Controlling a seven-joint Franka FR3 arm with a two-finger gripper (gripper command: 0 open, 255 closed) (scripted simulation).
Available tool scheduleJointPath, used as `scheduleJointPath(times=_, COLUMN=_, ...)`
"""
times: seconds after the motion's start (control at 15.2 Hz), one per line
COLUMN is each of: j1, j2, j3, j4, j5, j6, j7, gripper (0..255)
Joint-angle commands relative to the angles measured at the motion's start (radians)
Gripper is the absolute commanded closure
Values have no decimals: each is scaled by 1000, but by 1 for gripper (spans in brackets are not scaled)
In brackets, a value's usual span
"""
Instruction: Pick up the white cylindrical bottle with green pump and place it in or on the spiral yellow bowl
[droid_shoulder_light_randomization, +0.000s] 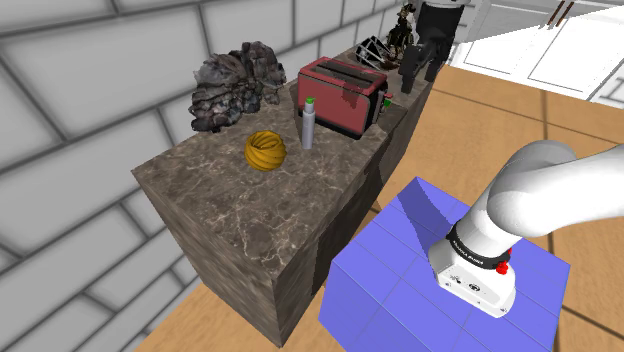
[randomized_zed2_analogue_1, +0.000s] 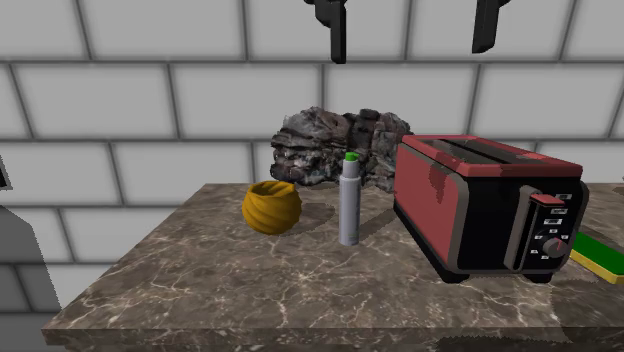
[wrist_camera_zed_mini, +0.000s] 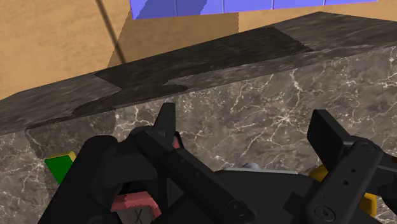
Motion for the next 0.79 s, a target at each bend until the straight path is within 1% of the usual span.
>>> scheduleJointPath(times=0.0, j1=0, j2=0, j3=0, j4=0, j5=0, j6=0, j7=0, gripper=0)
scheduleJointPath(times=0.33, j1=9, j2=194, j3=16, j4=62, j5=28, j6=120, j7=50, gripper=0)
scheduleJointPath(times=0.73, j1=17, j2=434, j3=30, j4=181, j5=56, j6=229, j7=101, gripper=0)
